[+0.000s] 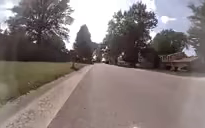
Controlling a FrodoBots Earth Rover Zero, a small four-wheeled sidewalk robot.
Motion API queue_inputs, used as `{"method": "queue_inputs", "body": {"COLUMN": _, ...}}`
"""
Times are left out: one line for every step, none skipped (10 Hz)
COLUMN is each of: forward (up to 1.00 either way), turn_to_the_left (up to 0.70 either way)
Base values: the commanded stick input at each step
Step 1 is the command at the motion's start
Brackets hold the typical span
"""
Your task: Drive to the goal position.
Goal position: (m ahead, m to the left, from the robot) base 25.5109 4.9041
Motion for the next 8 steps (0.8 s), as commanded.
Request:
{"method": "queue_inputs", "body": {"forward": 1.00, "turn_to_the_left": 0.00}}
{"method": "queue_inputs", "body": {"forward": 1.00, "turn_to_the_left": 0.00}}
{"method": "queue_inputs", "body": {"forward": 1.00, "turn_to_the_left": 0.00}}
{"method": "queue_inputs", "body": {"forward": 1.00, "turn_to_the_left": 0.00}}
{"method": "queue_inputs", "body": {"forward": 1.00, "turn_to_the_left": 0.00}}
{"method": "queue_inputs", "body": {"forward": 1.00, "turn_to_the_left": 0.00}}
{"method": "queue_inputs", "body": {"forward": 1.00, "turn_to_the_left": 0.00}}
{"method": "queue_inputs", "body": {"forward": 1.00, "turn_to_the_left": 0.00}}
